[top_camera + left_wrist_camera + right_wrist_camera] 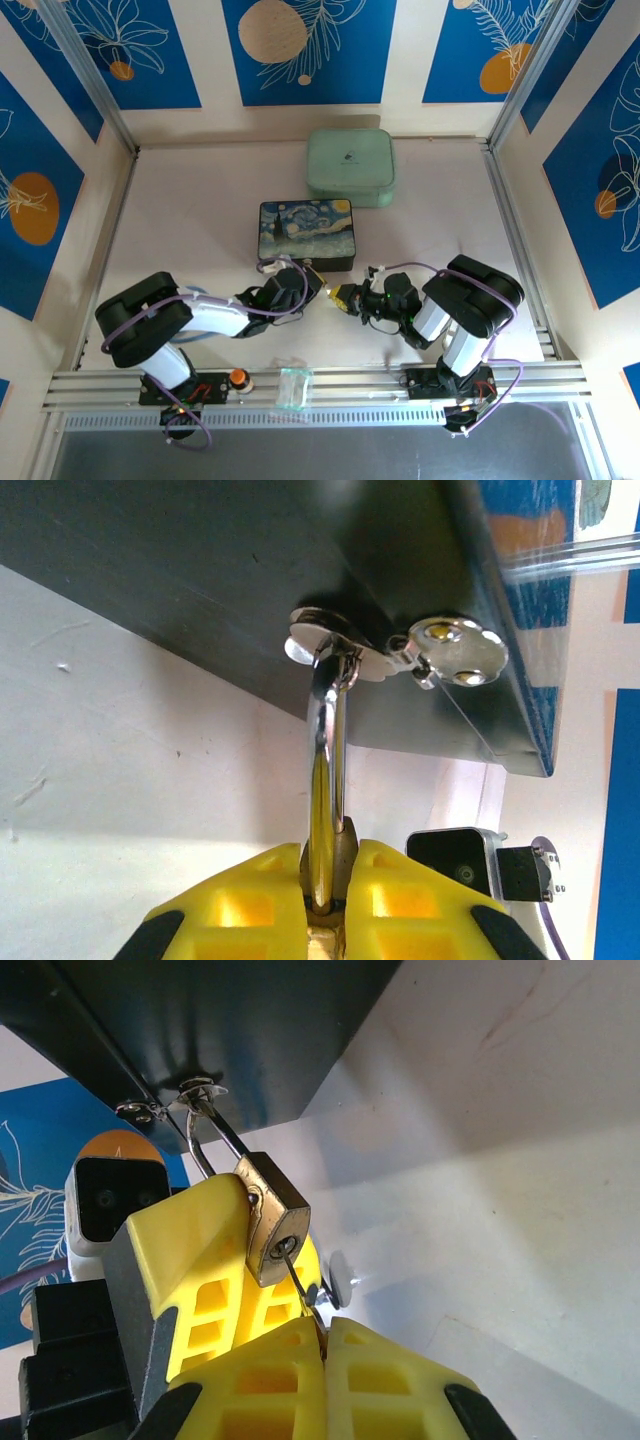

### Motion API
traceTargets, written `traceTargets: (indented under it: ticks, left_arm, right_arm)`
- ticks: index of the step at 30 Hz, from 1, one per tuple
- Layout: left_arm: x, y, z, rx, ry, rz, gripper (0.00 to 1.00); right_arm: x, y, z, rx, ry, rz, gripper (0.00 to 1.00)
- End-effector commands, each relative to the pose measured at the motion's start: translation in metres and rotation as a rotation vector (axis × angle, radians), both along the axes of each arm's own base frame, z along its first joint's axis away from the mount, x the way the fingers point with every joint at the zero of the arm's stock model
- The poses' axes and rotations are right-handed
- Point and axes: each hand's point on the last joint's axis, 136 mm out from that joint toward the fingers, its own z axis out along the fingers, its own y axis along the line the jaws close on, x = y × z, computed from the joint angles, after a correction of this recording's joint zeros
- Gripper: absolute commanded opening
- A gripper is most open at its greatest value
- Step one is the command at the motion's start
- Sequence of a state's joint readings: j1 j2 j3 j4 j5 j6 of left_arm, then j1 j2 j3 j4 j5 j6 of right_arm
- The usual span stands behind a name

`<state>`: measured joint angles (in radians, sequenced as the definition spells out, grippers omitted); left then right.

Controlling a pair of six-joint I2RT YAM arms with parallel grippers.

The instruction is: Unlock the padlock with the key

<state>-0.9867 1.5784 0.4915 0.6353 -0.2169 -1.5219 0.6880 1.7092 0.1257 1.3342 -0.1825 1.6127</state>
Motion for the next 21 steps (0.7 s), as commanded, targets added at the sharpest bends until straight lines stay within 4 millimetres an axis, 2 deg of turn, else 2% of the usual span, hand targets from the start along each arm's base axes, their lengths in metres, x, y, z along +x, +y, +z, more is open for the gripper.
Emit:
traceTargets:
  ticks: [1, 5, 8, 13, 21]
  left_arm:
    - [-0.001, -0.018, 0.017, -0.091, -0.023, -0.027, 0.02]
    - [-0.006, -0.027, 0.024, -0.122, -0.026, -0.060, 0.00]
    - [-0.010, -0.030, 0.027, -0.137, -0.022, -0.075, 0.00]
    - [-0.014, -0.035, 0.033, -0.157, -0.035, -0.098, 0.00]
    - [-0.013, -0.035, 0.039, -0.195, -0.074, -0.102, 0.00]
  right_arm:
    - [0.006, 0.007, 0.013, 0.031, -0.058, 0.019, 0.00]
    - [0.015, 0.003, 0.019, 0.057, -0.075, 0.038, 0.00]
    - [0.018, 0.008, 0.026, 0.075, -0.104, 0.092, 0.00]
    - [0.019, 0.004, 0.017, 0.087, -0.060, 0.140, 0.00]
    - [0.028, 0.004, 0.021, 0.122, -0.061, 0.209, 0.00]
